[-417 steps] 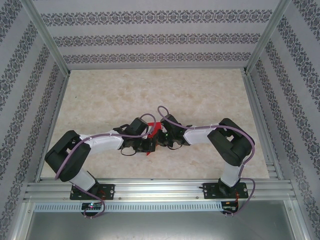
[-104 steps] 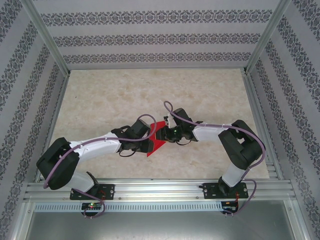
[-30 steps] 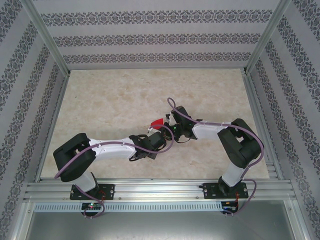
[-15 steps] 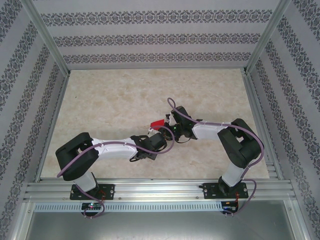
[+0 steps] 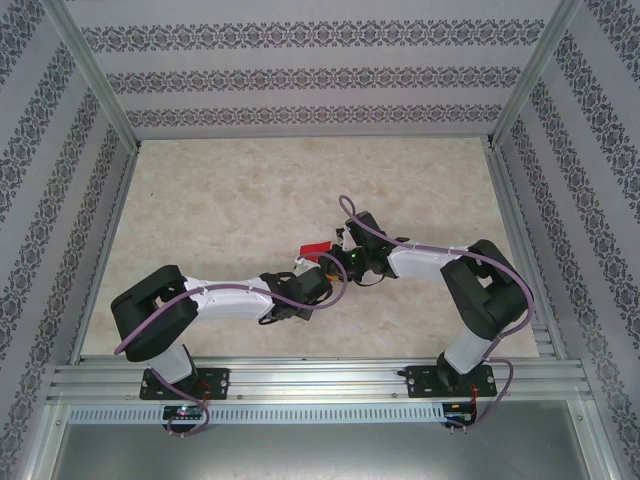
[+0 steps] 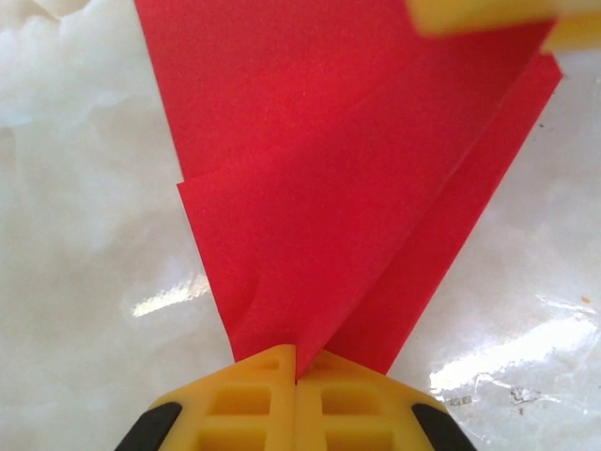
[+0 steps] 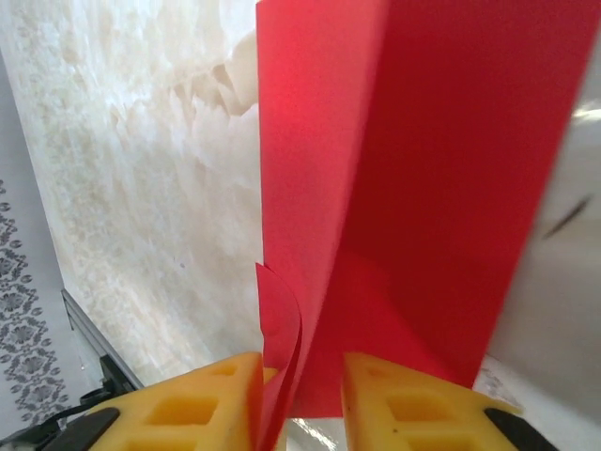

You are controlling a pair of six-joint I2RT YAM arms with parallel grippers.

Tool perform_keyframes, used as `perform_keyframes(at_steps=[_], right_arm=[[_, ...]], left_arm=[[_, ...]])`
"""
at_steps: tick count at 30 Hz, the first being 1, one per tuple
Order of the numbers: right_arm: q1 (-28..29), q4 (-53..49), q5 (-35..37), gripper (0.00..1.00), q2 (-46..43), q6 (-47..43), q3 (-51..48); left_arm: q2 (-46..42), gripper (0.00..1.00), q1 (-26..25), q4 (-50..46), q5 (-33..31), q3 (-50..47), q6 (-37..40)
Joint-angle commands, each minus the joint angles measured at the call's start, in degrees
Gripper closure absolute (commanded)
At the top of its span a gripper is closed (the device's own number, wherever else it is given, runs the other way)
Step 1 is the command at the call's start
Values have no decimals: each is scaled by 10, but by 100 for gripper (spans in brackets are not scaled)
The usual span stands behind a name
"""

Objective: Fold a paper plane with a square sheet of paper (pick it up from the middle)
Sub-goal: Fourth fold the wing at the center of the table.

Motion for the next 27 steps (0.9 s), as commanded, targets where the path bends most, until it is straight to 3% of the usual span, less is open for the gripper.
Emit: perform_keyframes(at_steps=[1,6,11,22,27], right_arm=[[-12,-10,20,69,-56,-12,-11],[-33,-29,36,60,-122,-31,-36],[-39,-7,22,59,-164,-32,-60],[26,44,8,71,-122,-27,-52],[46,76,-1,78,-88,-15,-42]], left_arm=[[-24,96,4,34,36,-26,-15],[-77,96,38,107,106,-80,-21],[-107,95,85,165,190,-127,-24],[-121,95,145,246,307,-180,-58],[-142,95,167,252,325,-198,-67]])
